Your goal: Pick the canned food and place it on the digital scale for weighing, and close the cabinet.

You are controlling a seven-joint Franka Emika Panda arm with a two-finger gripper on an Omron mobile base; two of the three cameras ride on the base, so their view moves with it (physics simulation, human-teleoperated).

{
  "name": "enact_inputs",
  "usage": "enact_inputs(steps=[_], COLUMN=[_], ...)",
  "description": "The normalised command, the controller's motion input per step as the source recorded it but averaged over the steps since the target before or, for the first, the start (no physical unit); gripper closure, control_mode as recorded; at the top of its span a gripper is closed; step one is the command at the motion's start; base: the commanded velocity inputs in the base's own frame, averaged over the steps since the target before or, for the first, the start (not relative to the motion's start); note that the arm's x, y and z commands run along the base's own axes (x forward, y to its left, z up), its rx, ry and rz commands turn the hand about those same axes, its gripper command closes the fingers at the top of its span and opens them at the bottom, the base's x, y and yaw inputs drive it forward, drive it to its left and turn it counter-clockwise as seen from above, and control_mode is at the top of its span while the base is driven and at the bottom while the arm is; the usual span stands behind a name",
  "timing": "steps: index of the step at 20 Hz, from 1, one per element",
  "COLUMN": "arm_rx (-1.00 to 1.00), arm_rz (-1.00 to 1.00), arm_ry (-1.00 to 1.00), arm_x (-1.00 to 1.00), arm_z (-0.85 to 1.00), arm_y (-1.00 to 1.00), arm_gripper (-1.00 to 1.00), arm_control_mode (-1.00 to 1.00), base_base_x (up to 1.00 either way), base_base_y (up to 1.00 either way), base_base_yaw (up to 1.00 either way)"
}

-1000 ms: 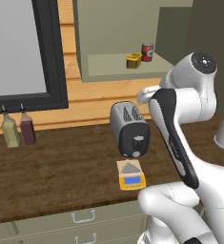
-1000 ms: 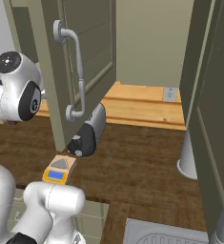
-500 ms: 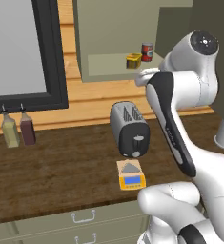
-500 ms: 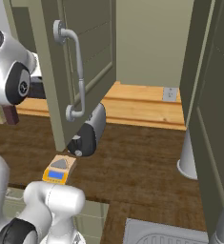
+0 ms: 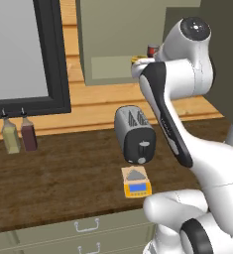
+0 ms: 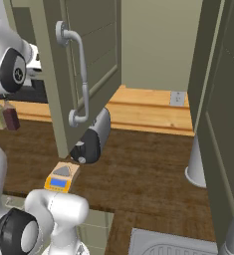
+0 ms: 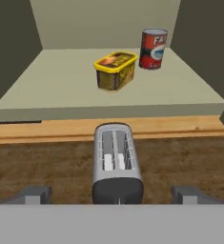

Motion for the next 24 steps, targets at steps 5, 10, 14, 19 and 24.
enact_inputs(steps=[5, 10, 14, 19, 24], arm_rx=[0.07, 0.01, 0.0, 0.0, 0.0], arm_rz=[-0.02, -0.01, 0.0, -0.01, -0.04], arm_ry=[-0.02, 0.0, 0.0, 0.0, 0.0], arm_x=[0.25, 0.52, 0.55, 0.62, 0.54], arm_z=[0.04, 0.0, 0.0, -0.01, -0.02], arm_y=[0.0, 0.0, 0.04, 0.0, 0.0], arm_gripper=[-1.0, -1.0, -1.0, -1.0, -1.0], arm_control_mode=[-1.0, -1.0, -1.0, -1.0, -1.0], base_base_x=[0.0, 0.0, 0.0, 0.0, 0.0], base_base_y=[0.0, 0.0, 0.0, 0.0, 0.0], base_base_yaw=[0.0, 0.0, 0.0, 0.0, 0.0])
